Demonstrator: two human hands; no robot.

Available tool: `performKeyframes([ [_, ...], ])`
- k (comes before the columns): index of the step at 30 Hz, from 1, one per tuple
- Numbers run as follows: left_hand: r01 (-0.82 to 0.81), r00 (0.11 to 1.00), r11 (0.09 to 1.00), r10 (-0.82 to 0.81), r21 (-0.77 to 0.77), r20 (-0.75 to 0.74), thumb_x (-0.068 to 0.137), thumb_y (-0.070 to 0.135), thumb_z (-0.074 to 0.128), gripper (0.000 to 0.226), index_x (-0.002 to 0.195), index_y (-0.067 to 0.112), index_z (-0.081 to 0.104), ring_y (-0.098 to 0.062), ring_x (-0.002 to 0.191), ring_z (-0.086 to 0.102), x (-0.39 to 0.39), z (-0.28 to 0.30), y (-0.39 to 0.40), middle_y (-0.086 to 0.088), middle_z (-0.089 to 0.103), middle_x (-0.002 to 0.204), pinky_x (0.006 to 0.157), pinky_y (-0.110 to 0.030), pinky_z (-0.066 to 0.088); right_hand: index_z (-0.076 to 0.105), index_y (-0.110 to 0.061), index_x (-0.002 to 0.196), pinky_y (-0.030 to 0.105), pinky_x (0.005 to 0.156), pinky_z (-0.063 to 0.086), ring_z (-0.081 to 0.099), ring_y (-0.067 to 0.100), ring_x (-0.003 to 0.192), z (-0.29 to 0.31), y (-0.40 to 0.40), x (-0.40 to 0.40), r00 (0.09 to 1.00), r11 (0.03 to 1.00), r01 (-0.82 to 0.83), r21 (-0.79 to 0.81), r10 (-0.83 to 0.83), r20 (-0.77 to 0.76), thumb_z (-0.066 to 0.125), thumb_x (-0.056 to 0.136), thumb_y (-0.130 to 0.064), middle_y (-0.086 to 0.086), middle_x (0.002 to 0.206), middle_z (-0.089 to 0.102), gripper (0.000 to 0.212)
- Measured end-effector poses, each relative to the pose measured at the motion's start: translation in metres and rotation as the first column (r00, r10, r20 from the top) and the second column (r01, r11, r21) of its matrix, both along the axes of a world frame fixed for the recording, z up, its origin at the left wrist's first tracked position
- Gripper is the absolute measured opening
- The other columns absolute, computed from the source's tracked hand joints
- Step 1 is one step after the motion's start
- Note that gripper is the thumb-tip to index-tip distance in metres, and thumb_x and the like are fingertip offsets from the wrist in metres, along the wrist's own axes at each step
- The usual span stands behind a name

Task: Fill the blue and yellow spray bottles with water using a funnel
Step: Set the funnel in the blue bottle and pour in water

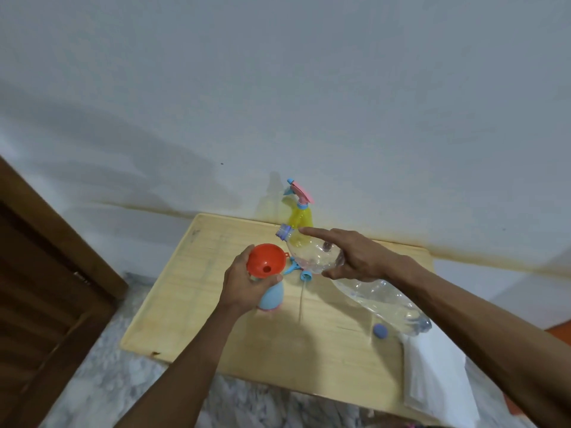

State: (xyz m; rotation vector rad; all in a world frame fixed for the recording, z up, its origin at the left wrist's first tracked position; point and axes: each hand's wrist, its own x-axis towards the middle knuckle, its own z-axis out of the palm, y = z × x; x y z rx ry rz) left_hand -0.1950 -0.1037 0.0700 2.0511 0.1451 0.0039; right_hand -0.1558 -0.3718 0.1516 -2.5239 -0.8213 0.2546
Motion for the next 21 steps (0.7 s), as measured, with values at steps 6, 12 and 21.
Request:
performKeyframes([
  [6, 0.015, 1.0, 1.0, -0.015, 0.002, 0.007, 0.065, 0.036, 0.092, 0.094, 0.144, 0.018, 0.044, -0.019, 0.117, 0.054, -0.001, 0.004, 0.0, 0.002, 0.055, 0.13, 0.091, -0.03, 0.049, 0.023, -0.057, 0.151, 0.031, 0.085, 0.05, 0.055, 0.002, 0.092, -0.004, 0.0, 0.006, 0.998, 0.998, -0.033, -0.061, 0.029, -0.052, 0.08, 0.077, -0.027, 0.002, 0.122, 0.061, 0.098],
  [12, 0.045, 0.999, 0.999, -0.045, 0.002, 0.003, 0.069, 0.033, 0.09, 0.091, 0.144, 0.018, 0.041, -0.017, 0.115, 0.053, -0.003, 0.007, 0.001, 0.006, 0.05, 0.127, 0.085, -0.027, 0.046, 0.011, -0.068, 0.142, 0.036, 0.088, 0.049, 0.056, 0.016, 0.104, -0.005, 0.003, 0.01, 0.995, 0.982, -0.079, -0.172, 0.068, -0.072, 0.08, 0.076, -0.03, 0.006, 0.122, 0.064, 0.103],
  [21, 0.055, 0.998, 0.998, -0.055, 0.012, -0.006, 0.067, 0.033, 0.091, 0.09, 0.143, 0.019, 0.044, -0.019, 0.114, 0.057, 0.0, 0.009, 0.003, 0.001, 0.055, 0.13, 0.087, -0.027, 0.047, 0.013, -0.063, 0.146, 0.041, 0.091, 0.05, 0.058, 0.022, 0.107, -0.003, 0.006, 0.008, 0.995, 0.955, -0.095, -0.282, 0.082, -0.06, 0.079, 0.078, -0.032, 0.002, 0.125, 0.063, 0.1],
])
